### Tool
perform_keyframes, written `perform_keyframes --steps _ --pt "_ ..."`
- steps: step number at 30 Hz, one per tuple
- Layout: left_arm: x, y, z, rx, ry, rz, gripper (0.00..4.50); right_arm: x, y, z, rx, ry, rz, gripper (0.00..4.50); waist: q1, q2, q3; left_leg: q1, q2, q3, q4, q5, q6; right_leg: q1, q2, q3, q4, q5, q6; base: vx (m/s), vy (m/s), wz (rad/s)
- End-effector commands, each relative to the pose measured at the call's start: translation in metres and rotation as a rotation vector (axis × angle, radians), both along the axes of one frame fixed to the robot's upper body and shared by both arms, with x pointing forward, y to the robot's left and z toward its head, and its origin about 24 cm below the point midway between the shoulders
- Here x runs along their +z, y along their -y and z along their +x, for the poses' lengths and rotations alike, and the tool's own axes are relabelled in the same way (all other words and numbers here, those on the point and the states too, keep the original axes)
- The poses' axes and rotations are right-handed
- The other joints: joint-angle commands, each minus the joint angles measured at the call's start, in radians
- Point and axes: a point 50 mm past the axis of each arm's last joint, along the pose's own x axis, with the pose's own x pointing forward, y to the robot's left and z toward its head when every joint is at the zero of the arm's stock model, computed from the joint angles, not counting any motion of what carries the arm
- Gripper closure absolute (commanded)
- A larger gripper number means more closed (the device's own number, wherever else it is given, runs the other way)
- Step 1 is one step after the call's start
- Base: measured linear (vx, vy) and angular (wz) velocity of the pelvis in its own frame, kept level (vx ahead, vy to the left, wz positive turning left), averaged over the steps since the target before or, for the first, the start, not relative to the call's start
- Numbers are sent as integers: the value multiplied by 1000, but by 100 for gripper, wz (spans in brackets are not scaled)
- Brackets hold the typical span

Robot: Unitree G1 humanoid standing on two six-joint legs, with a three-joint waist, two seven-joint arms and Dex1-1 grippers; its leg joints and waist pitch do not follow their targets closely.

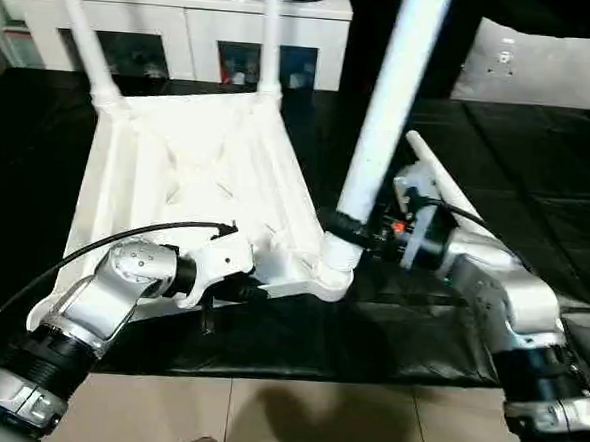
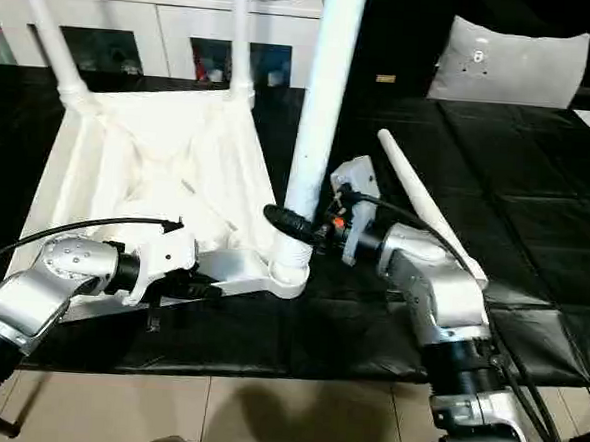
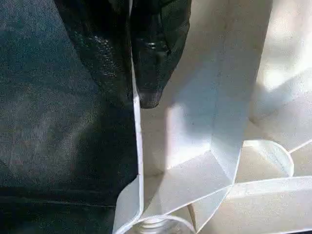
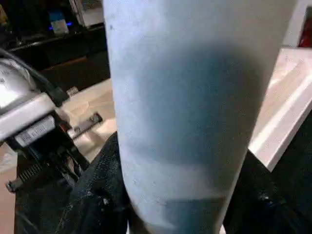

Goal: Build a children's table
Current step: Insert table leg to table base

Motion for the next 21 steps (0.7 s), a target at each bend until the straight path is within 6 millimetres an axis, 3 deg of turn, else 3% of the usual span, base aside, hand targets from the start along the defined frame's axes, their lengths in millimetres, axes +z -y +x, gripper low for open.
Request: perform_keyframes --steps 1,2,4,9,21 --pt "-1 -3 2 0 31 41 450 4 -1 3 6 28 -2 261 3 5 -70 26 30 -9 -74 -261 -14 39 -69 36 -68 -181 -210 0 0 0" --pt "0 -3 3 17 9 20 423 2 -1 3 4 21 5 261 3 7 -69 25 30 -10 -75 -263 -16 40 -69 36 -68 -184 -208 0 0 0" --pt "1 -2 3 26 -27 -23 423 -3 -1 3 1 12 9 261 3 5 -69 27 31 -9 -75 -276 -19 38 -70 36 -69 -205 -208 0 0 0" --pt "2 0 4 31 11 -54 376 -11 1 1 -5 -8 17 261 5 4 -70 25 31 -9 -74 -263 -14 40 -69 36 -68 -184 -210 0 0 0" --pt "-2 3 6 56 -13 -92 367 -13 3 1 -15 -1 16 261 5 5 -70 25 31 -10 -74 -262 -10 41 -70 35 -69 -185 -208 0 0 0"
